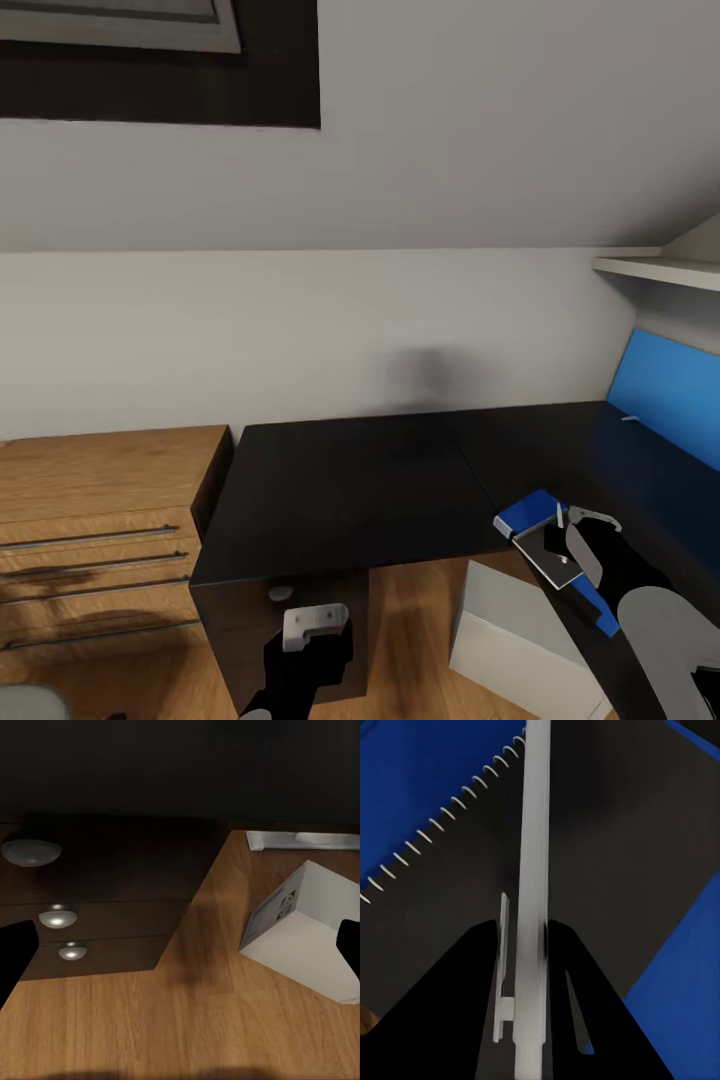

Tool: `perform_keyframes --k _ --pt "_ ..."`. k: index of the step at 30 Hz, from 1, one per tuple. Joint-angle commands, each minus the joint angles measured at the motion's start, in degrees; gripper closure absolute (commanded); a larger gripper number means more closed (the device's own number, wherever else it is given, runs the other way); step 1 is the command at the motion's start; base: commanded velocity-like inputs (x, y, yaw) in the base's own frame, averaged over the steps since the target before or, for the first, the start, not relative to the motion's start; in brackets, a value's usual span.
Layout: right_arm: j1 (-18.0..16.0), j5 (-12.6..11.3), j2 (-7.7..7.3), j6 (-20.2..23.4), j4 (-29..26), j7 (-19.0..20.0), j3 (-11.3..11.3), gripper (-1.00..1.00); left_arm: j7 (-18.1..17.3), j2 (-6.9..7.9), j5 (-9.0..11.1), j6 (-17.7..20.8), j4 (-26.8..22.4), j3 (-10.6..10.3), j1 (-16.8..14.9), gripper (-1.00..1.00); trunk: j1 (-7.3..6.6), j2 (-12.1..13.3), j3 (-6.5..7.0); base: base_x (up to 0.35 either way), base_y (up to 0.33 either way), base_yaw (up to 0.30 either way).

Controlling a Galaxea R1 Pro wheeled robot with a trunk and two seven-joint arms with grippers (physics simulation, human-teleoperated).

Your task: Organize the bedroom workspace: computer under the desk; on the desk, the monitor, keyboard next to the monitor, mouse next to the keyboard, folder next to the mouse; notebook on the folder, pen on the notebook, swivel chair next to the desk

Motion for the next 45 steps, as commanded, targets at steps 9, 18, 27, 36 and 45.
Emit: perform_keyframes --k 9,18,27,36,45 --pt "0.0 -0.6 0.00 0.1 -0.1 -0.4 0.0 1.00 0.4 0.02 0.2 0.2 -0.1 -0.1 -0.1 -1.00 1.99 -3.7 -1.69 0.000 0.000 0.000" --pt "0.0 -0.6 0.00 0.1 -0.2 -0.3 0.0 1.00 0.4 0.02 0.2 0.2 -0.1 -0.1 -0.1 -1.00 2.43 -4.5 -2.05 0.000 0.000 0.000" --pt "0.0 -0.6 0.00 0.1 -0.2 -0.3 0.0 -1.00 0.4 0.02 0.2 0.3 -0.1 0.0 -0.1 -1.00 2.43 -4.5 -2.05 0.000 0.000 0.000" --pt "0.0 -0.6 0.00 0.1 -0.3 -0.2 0.0 -1.00 0.4 0.02 0.3 0.3 -0.1 0.0 -0.1 -1.00 2.43 -4.5 -2.05 0.000 0.000 0.000" --pt "0.3 -0.8 0.65 0.5 -11.9 0.0 -0.2 -1.00 0.4 0.02 0.3 0.3 0.0 0.0 -0.1 -1.00 2.43 -4.5 -2.05 0.000 0.000 0.000"
